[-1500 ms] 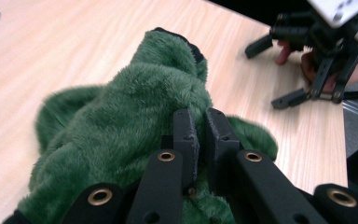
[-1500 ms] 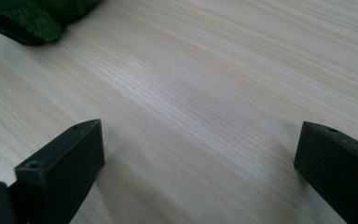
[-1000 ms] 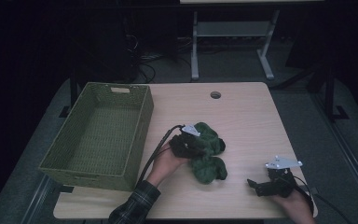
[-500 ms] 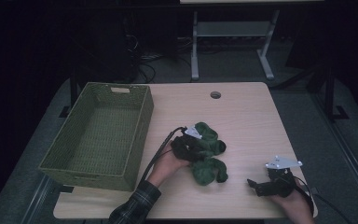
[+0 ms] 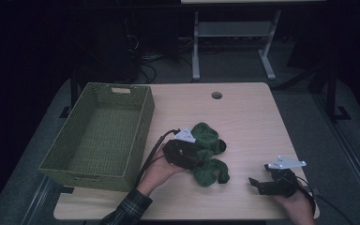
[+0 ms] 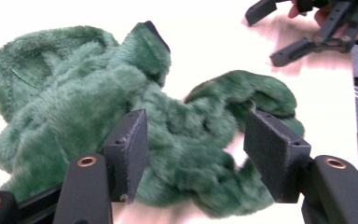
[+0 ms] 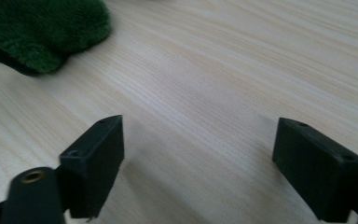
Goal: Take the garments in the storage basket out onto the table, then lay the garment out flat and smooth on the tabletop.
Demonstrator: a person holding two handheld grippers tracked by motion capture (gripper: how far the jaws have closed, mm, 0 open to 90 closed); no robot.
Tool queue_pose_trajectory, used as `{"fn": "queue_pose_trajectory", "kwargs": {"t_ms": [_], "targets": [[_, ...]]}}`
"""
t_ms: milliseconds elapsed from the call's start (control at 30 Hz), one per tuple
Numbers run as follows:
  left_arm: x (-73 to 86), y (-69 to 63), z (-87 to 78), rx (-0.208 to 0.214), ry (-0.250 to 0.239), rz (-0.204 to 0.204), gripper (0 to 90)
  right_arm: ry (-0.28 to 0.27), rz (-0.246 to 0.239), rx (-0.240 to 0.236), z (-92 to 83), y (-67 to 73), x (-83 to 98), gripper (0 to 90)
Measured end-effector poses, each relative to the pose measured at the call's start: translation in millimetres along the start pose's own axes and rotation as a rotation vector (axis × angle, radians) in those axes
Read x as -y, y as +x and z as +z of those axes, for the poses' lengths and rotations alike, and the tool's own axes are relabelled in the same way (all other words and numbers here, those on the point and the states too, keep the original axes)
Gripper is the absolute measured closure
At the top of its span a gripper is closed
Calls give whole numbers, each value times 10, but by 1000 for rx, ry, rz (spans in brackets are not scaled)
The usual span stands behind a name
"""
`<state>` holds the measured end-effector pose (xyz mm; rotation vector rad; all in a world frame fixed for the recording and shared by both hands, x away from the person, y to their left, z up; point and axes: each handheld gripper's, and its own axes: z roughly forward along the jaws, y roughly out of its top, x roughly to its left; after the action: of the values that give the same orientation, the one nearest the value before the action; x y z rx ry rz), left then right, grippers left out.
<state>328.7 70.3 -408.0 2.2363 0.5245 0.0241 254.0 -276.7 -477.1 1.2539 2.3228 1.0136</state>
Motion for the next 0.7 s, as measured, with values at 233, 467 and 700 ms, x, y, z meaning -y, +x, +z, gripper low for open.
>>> {"fn": "queue_pose_trajectory", "kwargs": {"t_ms": [233, 467, 700], "targets": [[93, -169, -96, 12, -15, 12, 437, -29, -9, -41, -36, 96, -54, 245], [184, -384, -61, 21, -10, 30, 451, -31, -39, -127, -35, 264, -145, 318], [190, -466, 37, 19, -6, 50, 443, -25, -68, -210, 31, 470, -218, 348]]}}
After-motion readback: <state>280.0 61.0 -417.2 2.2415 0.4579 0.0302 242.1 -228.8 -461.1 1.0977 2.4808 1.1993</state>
